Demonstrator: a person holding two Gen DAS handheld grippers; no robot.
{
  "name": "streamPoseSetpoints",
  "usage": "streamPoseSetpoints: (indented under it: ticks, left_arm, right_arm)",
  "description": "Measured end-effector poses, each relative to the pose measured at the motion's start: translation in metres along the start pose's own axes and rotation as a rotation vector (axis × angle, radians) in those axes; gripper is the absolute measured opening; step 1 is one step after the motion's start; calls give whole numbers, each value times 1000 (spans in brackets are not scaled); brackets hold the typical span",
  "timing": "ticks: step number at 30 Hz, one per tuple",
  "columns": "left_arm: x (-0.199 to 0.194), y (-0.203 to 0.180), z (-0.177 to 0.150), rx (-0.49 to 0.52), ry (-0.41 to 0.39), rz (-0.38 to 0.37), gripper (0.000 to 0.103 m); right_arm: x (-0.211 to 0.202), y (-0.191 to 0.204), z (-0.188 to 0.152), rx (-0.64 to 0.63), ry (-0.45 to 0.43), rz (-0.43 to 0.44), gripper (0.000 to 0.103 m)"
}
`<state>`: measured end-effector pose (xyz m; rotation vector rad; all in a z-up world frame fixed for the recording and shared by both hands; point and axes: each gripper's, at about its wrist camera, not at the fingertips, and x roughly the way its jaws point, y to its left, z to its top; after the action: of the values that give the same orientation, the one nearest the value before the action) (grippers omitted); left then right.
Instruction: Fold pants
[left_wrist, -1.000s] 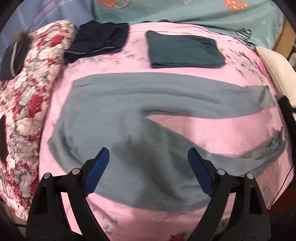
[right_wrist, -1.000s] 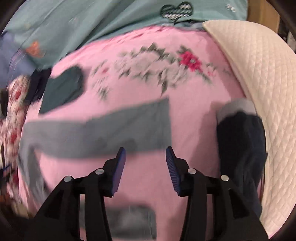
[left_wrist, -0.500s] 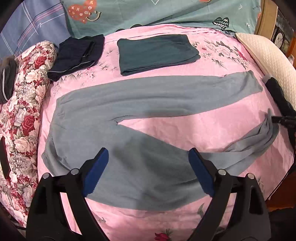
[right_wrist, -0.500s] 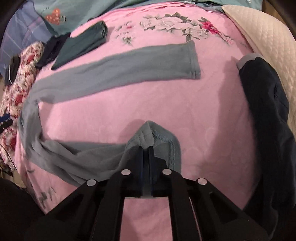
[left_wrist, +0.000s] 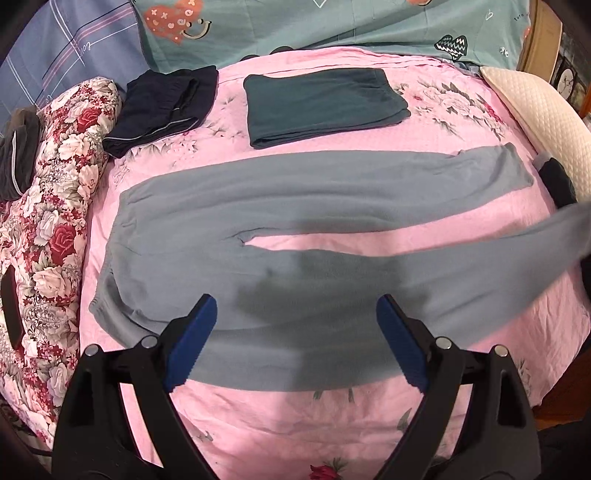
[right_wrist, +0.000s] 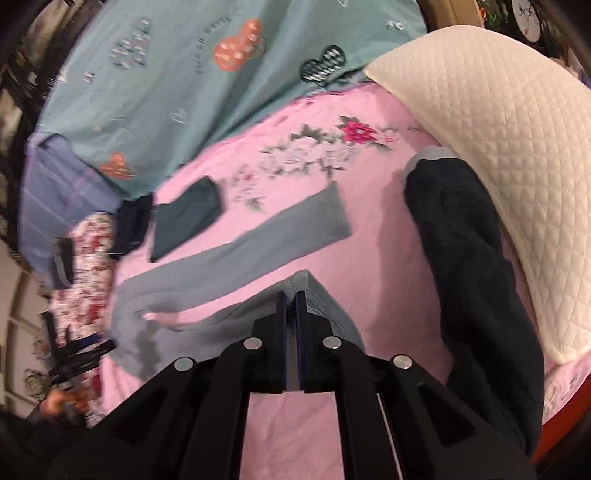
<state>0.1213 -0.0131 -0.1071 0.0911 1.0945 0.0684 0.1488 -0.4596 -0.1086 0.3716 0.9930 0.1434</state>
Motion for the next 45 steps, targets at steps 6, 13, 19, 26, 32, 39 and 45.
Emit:
streamPoseSetpoints:
  ticks: [6, 13, 19, 26, 32, 39, 45]
  left_arm:
    - [-5, 2, -7, 16, -11, 25, 93]
    - [0, 33, -24, -67, 35, 78, 93]
    - [3, 58, -33, -53, 34, 140, 93]
    - [16, 123, -51, -103, 58, 243, 93]
    - [29, 205, -55, -231, 68, 293, 93]
    - [64, 270, -47, -317, 67, 185, 92]
    - [100, 275, -49, -275, 138, 110, 73]
  right_arm:
    - [35, -30, -3, 86, 105, -125, 25]
    - [67, -30, -44, 55, 232, -121, 36]
    - [71, -9, -60, -15, 215, -190, 6]
    - [35, -27, -94, 49, 228, -318, 8]
    - [17, 18, -92, -14, 117, -391, 26]
    - [57, 226, -120, -587, 69, 8, 29]
    - [118, 373, -193, -971, 162, 273, 28]
